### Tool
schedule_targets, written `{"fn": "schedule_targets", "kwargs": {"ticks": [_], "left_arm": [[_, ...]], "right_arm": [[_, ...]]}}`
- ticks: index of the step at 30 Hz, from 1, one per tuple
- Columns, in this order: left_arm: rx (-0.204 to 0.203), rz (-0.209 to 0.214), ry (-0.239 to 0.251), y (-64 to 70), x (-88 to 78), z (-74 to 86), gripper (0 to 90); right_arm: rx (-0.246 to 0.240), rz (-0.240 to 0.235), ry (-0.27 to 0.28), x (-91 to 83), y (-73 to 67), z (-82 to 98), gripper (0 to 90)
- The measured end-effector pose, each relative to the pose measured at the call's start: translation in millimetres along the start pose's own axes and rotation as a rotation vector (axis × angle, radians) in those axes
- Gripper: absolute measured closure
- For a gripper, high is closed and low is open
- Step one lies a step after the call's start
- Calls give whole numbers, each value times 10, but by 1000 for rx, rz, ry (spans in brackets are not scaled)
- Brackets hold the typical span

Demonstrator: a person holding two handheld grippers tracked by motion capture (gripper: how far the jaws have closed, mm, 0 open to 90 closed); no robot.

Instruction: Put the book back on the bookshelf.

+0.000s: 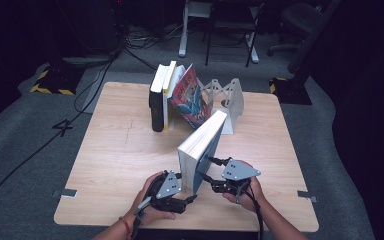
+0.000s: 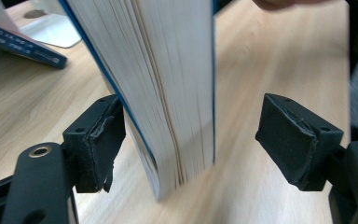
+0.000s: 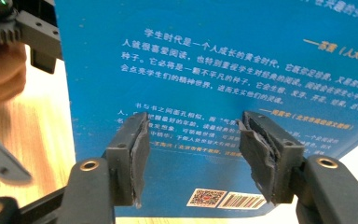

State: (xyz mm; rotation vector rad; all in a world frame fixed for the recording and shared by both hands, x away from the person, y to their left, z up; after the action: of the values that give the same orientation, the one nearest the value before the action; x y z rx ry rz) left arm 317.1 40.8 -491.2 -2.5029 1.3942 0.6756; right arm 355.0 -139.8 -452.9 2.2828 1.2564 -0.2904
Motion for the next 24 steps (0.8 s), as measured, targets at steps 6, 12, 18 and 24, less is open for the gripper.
{"fn": "schedule_targets", "kwargs": {"ticks": [6, 12, 18, 24], "left_arm": [[-3, -90, 53, 46, 154, -68, 293], [4, -101, 60, 33, 208, -66, 382], [2, -78, 55, 1, 188, -68, 426], [-7, -70, 27, -119, 102, -59, 539]], "right_arm": [[8, 16, -8, -32, 87, 39, 374], [63, 62, -6, -93, 266, 112, 352], [93, 86, -24, -145, 388, 201, 345], [121, 79, -66, -145, 570, 461, 338]]}}
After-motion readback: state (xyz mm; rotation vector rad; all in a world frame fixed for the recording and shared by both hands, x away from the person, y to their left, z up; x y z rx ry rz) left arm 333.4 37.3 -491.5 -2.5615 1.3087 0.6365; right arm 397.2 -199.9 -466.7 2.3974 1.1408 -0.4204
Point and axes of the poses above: each handheld gripper's, and its own axes: x roughly forward along the jaws, z roughly out of its underside, y roughly to its right, the point moved 4 cm from there along x, roughly forward along the jaws, and after that the axes turned 6 degrees about -x, right-handed, at the moved point
